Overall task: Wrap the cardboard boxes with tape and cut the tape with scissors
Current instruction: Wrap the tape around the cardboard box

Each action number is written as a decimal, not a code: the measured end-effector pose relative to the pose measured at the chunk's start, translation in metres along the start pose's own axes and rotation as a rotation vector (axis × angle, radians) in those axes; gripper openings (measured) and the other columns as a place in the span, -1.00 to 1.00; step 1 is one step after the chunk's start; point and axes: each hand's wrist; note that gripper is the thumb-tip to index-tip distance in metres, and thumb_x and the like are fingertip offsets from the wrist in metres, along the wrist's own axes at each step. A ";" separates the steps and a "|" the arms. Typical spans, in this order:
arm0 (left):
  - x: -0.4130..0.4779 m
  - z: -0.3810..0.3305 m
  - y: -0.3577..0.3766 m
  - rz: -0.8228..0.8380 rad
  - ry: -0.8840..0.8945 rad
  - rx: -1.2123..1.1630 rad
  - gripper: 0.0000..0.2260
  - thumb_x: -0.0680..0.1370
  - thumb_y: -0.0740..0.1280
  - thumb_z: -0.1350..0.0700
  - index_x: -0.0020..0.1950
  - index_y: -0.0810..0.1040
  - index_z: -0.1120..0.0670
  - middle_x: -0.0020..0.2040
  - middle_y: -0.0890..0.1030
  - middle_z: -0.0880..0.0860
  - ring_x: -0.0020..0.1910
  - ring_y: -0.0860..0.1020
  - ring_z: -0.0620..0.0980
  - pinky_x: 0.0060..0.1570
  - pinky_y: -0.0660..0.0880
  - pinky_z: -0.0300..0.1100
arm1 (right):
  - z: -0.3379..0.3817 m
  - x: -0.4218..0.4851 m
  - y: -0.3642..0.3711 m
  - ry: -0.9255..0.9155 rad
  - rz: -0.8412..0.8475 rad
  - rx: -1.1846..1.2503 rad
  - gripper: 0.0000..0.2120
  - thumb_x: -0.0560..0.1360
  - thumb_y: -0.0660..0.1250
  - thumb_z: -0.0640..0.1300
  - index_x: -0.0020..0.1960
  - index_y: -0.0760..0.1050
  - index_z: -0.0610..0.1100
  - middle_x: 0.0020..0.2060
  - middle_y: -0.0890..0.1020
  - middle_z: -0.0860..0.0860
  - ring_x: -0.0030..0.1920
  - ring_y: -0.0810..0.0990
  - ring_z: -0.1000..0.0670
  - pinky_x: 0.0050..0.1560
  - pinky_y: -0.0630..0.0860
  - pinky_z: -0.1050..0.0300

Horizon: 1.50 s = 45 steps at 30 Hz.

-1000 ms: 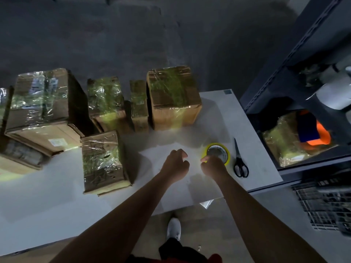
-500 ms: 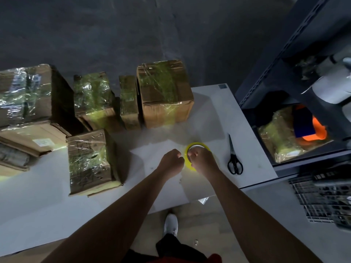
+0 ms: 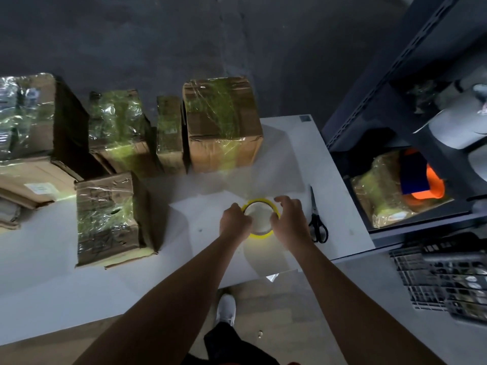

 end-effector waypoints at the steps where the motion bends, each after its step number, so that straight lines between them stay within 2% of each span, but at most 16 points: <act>1: -0.001 0.002 -0.007 -0.017 0.017 -0.019 -0.86 0.48 0.25 0.21 0.01 0.46 0.20 0.00 0.58 0.20 0.00 0.56 0.22 -0.19 0.43 -0.12 | 0.003 0.000 0.000 -0.015 -0.019 -0.004 -0.61 0.50 0.29 -0.17 0.32 0.39 -0.05 0.24 0.39 -0.12 0.23 0.44 -0.18 0.11 0.46 -0.04; 5: -0.009 0.011 -0.042 -0.111 0.074 -0.103 -0.81 0.48 0.29 0.18 0.09 0.46 0.15 -0.09 0.57 0.12 -0.14 0.57 0.13 -0.22 0.53 -0.07 | 0.026 0.010 0.004 0.034 0.069 0.100 -0.50 0.51 0.34 -0.01 0.40 0.32 -0.10 0.25 0.47 -0.12 0.26 0.44 -0.16 0.18 0.42 0.00; 7: -0.014 0.016 -0.063 -0.174 0.115 -0.143 -0.80 0.50 0.30 0.15 0.11 0.47 0.10 -0.09 0.58 0.08 -0.20 0.54 0.04 -0.31 0.47 -0.18 | 0.045 0.016 0.009 0.034 0.198 0.162 -0.59 0.52 0.32 0.00 0.29 0.40 -0.17 0.10 0.58 -0.12 0.14 0.54 -0.16 0.07 0.45 0.05; 9: -0.017 0.022 -0.085 -0.215 0.153 -0.171 -0.79 0.50 0.34 0.11 0.12 0.47 0.07 -0.08 0.58 0.04 -0.22 0.51 -0.03 -0.36 0.43 -0.26 | 0.067 0.016 0.013 -0.014 0.208 0.284 -0.77 0.53 0.30 -0.06 0.08 0.47 -0.21 -0.06 0.65 -0.11 0.01 0.61 -0.15 -0.01 0.49 0.01; 12: -0.022 0.034 -0.119 -0.191 0.164 -0.271 -0.79 0.51 0.35 0.09 0.13 0.51 0.05 -0.05 0.58 0.02 -0.11 0.55 -0.03 -0.18 0.54 -0.14 | 0.100 0.011 0.017 -0.094 0.144 0.429 -0.97 0.48 0.31 -0.18 -0.12 0.47 -0.10 -0.24 0.63 -0.05 -0.16 0.61 -0.06 -0.18 0.48 0.06; 14: -0.026 0.043 -0.147 -0.194 0.132 -0.381 -0.92 0.54 0.27 0.17 -0.04 0.56 0.08 -0.10 0.59 0.12 -0.15 0.53 0.03 -0.18 0.50 -0.02 | 0.119 0.007 0.020 -0.204 0.126 0.389 -0.84 0.48 0.34 -0.19 -0.20 0.40 -0.02 -0.32 0.53 -0.01 -0.26 0.52 0.02 -0.31 0.38 0.17; 15: -0.027 0.047 -0.162 -0.207 0.105 -0.468 -0.85 0.56 0.21 0.20 -0.15 0.54 0.08 -0.13 0.58 0.18 -0.17 0.53 0.07 -0.17 0.53 0.07 | 0.128 0.005 0.023 -0.258 0.127 0.367 -0.81 0.49 0.35 -0.19 -0.21 0.38 0.00 -0.34 0.49 0.00 -0.30 0.48 0.06 -0.34 0.34 0.22; 18: -0.035 0.061 -0.205 -0.162 0.010 -0.749 -0.72 0.64 0.14 0.02 -0.14 0.54 0.10 -0.11 0.60 0.19 -0.20 0.58 0.09 -0.35 0.56 -0.07 | 0.154 -0.001 0.035 -0.366 0.167 0.343 -0.86 0.48 0.38 -0.20 -0.07 0.43 -0.04 -0.29 0.50 0.02 -0.27 0.47 0.07 -0.32 0.35 0.26; 21: -0.043 0.077 -0.235 -0.121 0.009 -0.696 -0.65 0.56 0.24 -0.23 -0.12 0.58 0.04 -0.10 0.64 0.12 -0.20 0.62 0.01 -0.46 0.53 -0.21 | 0.178 -0.007 0.049 -0.474 0.155 0.315 -0.78 0.45 0.41 -0.25 0.06 0.47 -0.10 -0.22 0.53 0.00 -0.20 0.49 0.02 -0.31 0.34 0.39; 23: -0.045 0.087 -0.247 -0.154 0.045 -0.590 -0.66 0.51 0.35 -0.18 -0.10 0.61 0.10 -0.12 0.65 0.13 -0.21 0.63 0.00 -0.38 0.59 -0.15 | 0.194 -0.011 0.056 -0.525 0.144 0.301 -0.72 0.42 0.43 -0.26 0.11 0.49 -0.16 -0.16 0.55 0.00 -0.15 0.51 -0.01 -0.25 0.36 0.36; 26: -0.048 0.102 -0.263 -0.177 0.053 -0.661 -0.75 0.51 0.43 0.04 -0.01 0.60 0.24 -0.17 0.62 0.18 -0.27 0.60 0.00 -0.27 0.61 -0.11 | 0.213 -0.014 0.064 -0.584 0.145 0.277 -0.64 0.41 0.44 -0.28 0.18 0.50 -0.20 -0.10 0.55 -0.01 -0.08 0.51 -0.02 -0.14 0.41 0.19; 30: -0.047 0.118 -0.282 -0.202 0.040 -0.754 -0.94 0.54 0.38 0.23 -0.06 0.58 0.24 -0.29 0.59 0.15 -0.40 0.55 -0.04 -0.41 0.57 -0.24 | 0.231 -0.016 0.071 -0.615 0.155 0.277 -0.66 0.42 0.43 -0.27 0.17 0.52 -0.15 -0.17 0.54 0.08 -0.11 0.51 0.03 -0.23 0.38 0.37; 32: -0.046 0.124 -0.289 -0.196 0.013 -0.790 -0.93 0.56 0.35 0.24 -0.07 0.58 0.25 -0.33 0.57 0.13 -0.45 0.54 -0.05 -0.44 0.57 -0.25 | 0.236 -0.017 0.074 -0.632 0.168 0.266 -0.68 0.42 0.42 -0.26 0.16 0.52 -0.12 -0.20 0.53 0.17 -0.12 0.52 0.05 -0.27 0.34 0.44; 36: -0.042 0.138 -0.295 -0.186 -0.005 -0.808 -0.85 0.57 0.35 0.18 -0.11 0.59 0.26 -0.33 0.59 0.13 -0.45 0.56 -0.03 -0.42 0.60 -0.19 | 0.246 -0.022 0.079 -0.668 0.186 0.256 -0.60 0.39 0.44 -0.29 0.19 0.48 -0.09 -0.08 0.54 0.08 -0.06 0.52 0.04 -0.21 0.36 0.37; 40: -0.041 0.154 -0.292 -0.247 0.015 -0.736 -0.84 0.50 0.44 0.10 -0.16 0.62 0.20 -0.34 0.63 0.08 -0.45 0.57 -0.11 -0.43 0.57 -0.24 | 0.256 -0.027 0.081 -0.680 0.204 0.241 -0.65 0.38 0.50 -0.19 0.08 0.46 -0.03 -0.14 0.56 0.10 -0.13 0.53 0.15 -0.24 0.36 0.47; 45: -0.041 0.170 -0.286 -0.239 -0.079 -0.776 -0.83 0.55 0.38 0.12 -0.11 0.60 0.23 -0.28 0.63 0.13 -0.36 0.60 -0.04 -0.35 0.62 -0.15 | 0.266 -0.035 0.085 -0.758 0.286 0.129 -0.62 0.36 0.45 -0.26 0.12 0.46 -0.06 -0.12 0.52 0.14 -0.12 0.50 0.16 -0.21 0.40 0.31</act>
Point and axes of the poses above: each hand's wrist, its own x-axis towards the middle knuckle, its own y-axis out of the palm, z = x × y
